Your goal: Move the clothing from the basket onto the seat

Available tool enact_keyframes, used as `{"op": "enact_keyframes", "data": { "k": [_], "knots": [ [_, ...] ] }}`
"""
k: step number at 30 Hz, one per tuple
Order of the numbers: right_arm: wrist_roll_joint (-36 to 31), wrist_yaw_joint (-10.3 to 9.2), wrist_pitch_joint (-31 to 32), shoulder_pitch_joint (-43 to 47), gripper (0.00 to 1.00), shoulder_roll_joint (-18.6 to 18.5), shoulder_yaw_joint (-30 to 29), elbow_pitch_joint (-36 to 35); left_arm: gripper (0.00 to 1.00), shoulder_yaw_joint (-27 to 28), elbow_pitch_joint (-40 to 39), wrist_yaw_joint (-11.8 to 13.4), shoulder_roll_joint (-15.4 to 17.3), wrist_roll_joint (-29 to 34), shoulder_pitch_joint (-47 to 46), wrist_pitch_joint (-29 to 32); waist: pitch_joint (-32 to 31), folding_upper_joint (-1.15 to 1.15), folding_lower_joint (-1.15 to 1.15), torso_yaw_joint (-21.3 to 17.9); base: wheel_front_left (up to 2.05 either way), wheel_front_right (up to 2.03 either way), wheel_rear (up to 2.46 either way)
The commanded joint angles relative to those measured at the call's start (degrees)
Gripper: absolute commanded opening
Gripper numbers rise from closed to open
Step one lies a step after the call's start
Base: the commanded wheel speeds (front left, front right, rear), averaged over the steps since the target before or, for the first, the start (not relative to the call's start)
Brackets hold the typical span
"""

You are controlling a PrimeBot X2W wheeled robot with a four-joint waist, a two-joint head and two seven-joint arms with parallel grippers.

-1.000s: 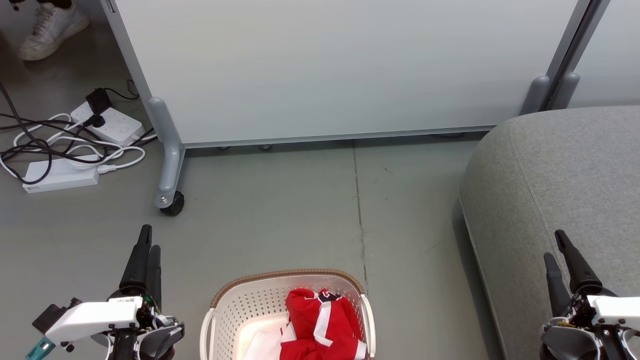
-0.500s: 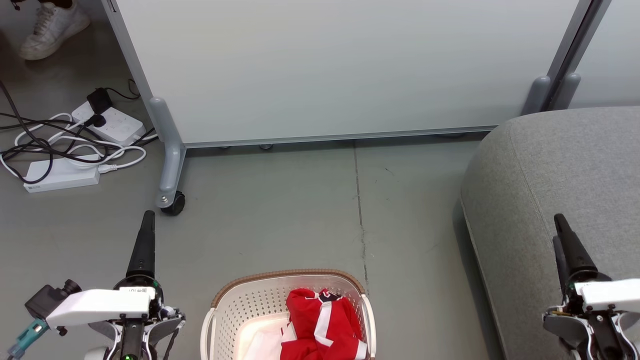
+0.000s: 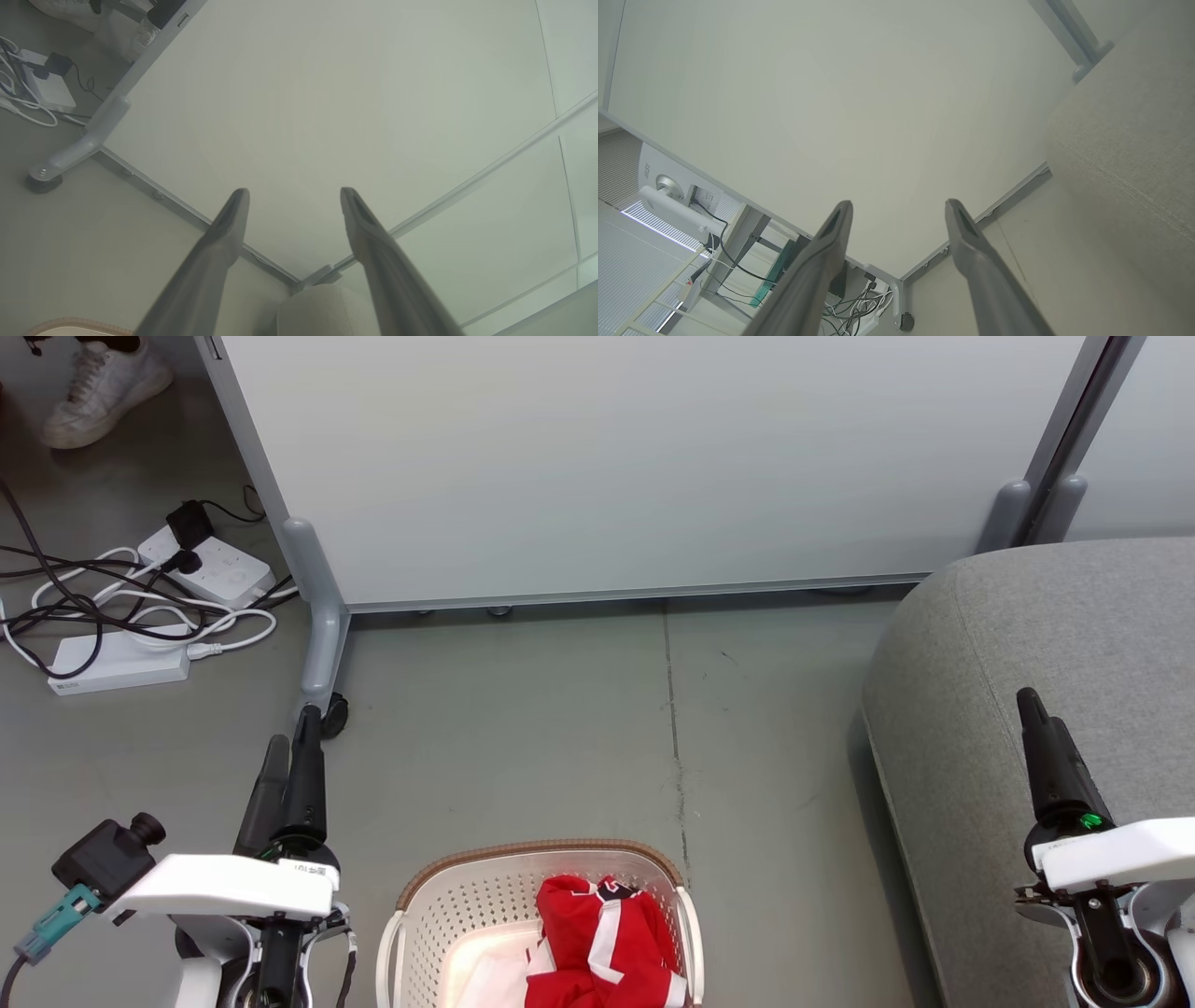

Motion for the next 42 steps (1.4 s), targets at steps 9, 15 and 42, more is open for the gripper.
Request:
{"op": "enact_keyframes", "data": {
  "k": [9, 15, 42],
  "knots": [
    [-11.43, 0.25, -2.55, -1.51, 1.00, -1.93, 2.47, -2.54, 1.00, -2.54, -2.13, 1.80, 2.09, 12.51, -2.07, -2.02, 0.07, 0.00, 0.00, 0.12, 0.00, 0.00, 0.00],
    [-16.71, 0.27, -3.81, -1.38, 1.00, -2.37, 4.09, -2.72, 1.00, -3.67, -1.92, 2.63, 2.93, 17.72, -1.78, -3.05, 0.00, 0.00, 0.00, 0.14, 0.00, 0.00, 0.00],
    [-33.09, 0.29, -8.43, -1.04, 1.00, -2.58, 7.56, 2.49, 1.00, -6.98, 1.03, 6.28, 4.38, 34.74, 0.28, -6.83, -0.48, 0.00, 0.00, 0.30, 0.00, 0.00, 0.00]
  ]
}}
